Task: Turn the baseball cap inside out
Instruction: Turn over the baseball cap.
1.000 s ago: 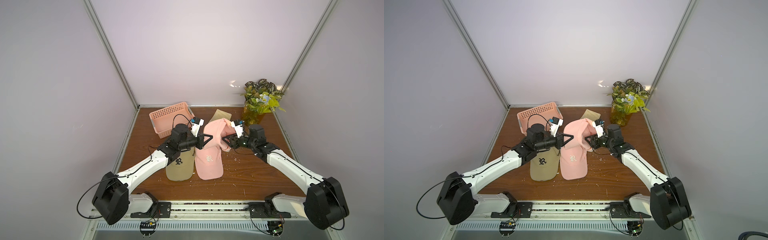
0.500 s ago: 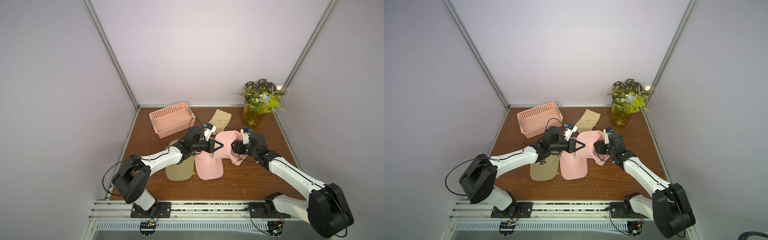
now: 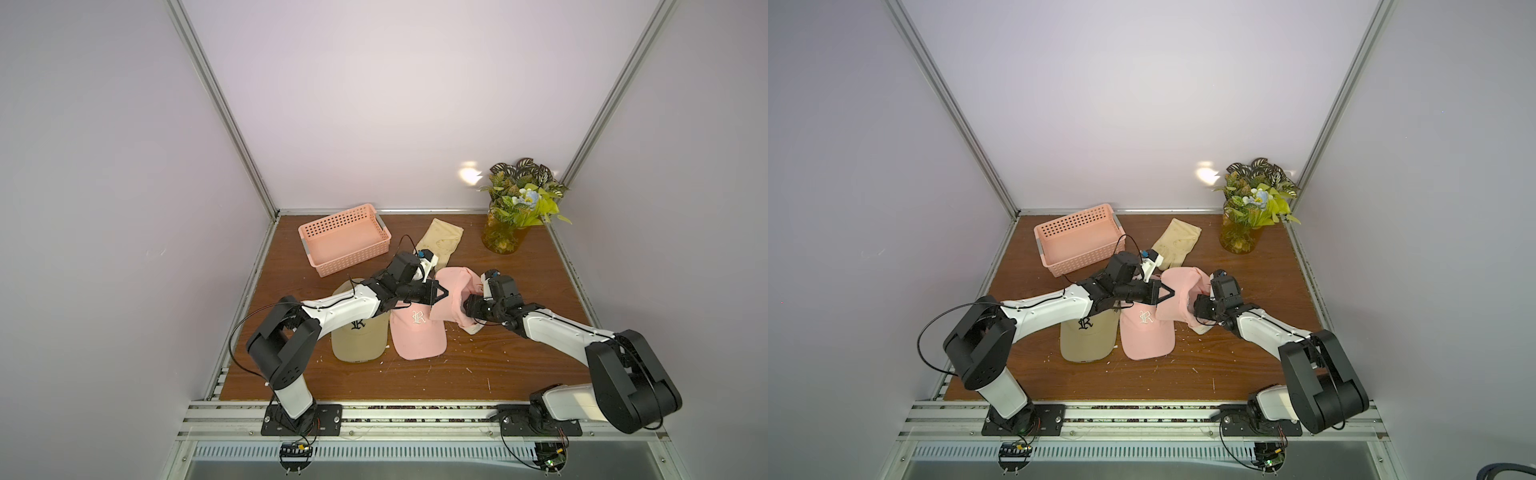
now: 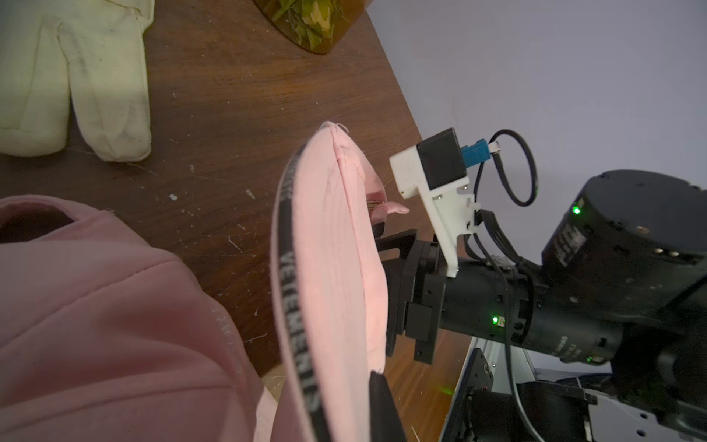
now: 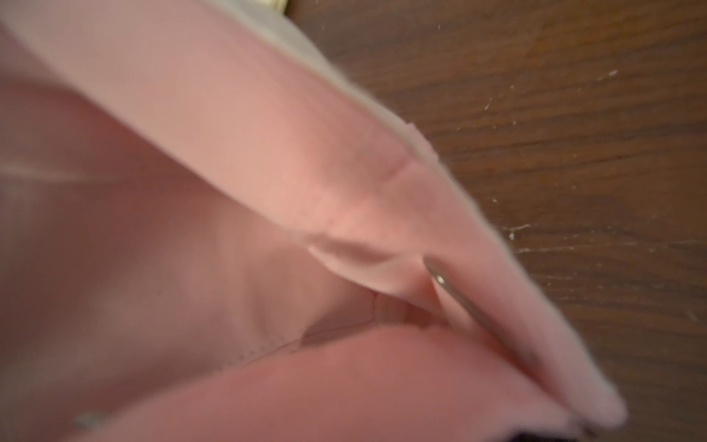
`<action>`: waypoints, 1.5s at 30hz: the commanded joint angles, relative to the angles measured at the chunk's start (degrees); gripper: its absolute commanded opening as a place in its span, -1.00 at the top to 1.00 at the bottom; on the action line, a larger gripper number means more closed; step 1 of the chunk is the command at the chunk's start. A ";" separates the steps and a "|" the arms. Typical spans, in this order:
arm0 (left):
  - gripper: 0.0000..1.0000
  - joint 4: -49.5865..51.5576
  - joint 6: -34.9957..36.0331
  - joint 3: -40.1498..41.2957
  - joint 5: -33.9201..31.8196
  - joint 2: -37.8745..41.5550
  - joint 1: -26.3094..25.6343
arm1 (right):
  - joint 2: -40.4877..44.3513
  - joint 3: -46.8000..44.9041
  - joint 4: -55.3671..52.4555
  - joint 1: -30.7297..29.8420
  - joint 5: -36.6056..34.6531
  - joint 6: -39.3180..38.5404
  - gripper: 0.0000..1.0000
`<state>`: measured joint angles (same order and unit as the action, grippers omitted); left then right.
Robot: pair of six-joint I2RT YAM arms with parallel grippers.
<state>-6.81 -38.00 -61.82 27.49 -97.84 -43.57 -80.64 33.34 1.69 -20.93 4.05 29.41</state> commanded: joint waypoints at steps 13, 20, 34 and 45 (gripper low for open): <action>1.00 4.40 3.95 -3.22 -3.03 -2.75 -0.82 | -7.04 3.88 3.50 0.01 4.79 -1.64 0.24; 1.00 4.27 4.85 -4.20 -3.82 -1.61 -0.81 | 0.79 2.53 6.83 0.06 13.13 -6.52 1.00; 1.00 0.67 0.70 -3.09 -6.62 4.12 5.99 | 21.71 -0.02 5.17 8.51 25.47 -6.81 1.00; 1.00 -4.85 -2.88 3.36 -3.79 8.56 9.79 | 27.40 -2.54 3.01 14.37 20.01 -8.01 1.00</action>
<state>-9.47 -40.10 -59.59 26.98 -89.65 -36.67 -53.71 30.55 5.37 -7.70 24.88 23.03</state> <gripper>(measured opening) 0.075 0.081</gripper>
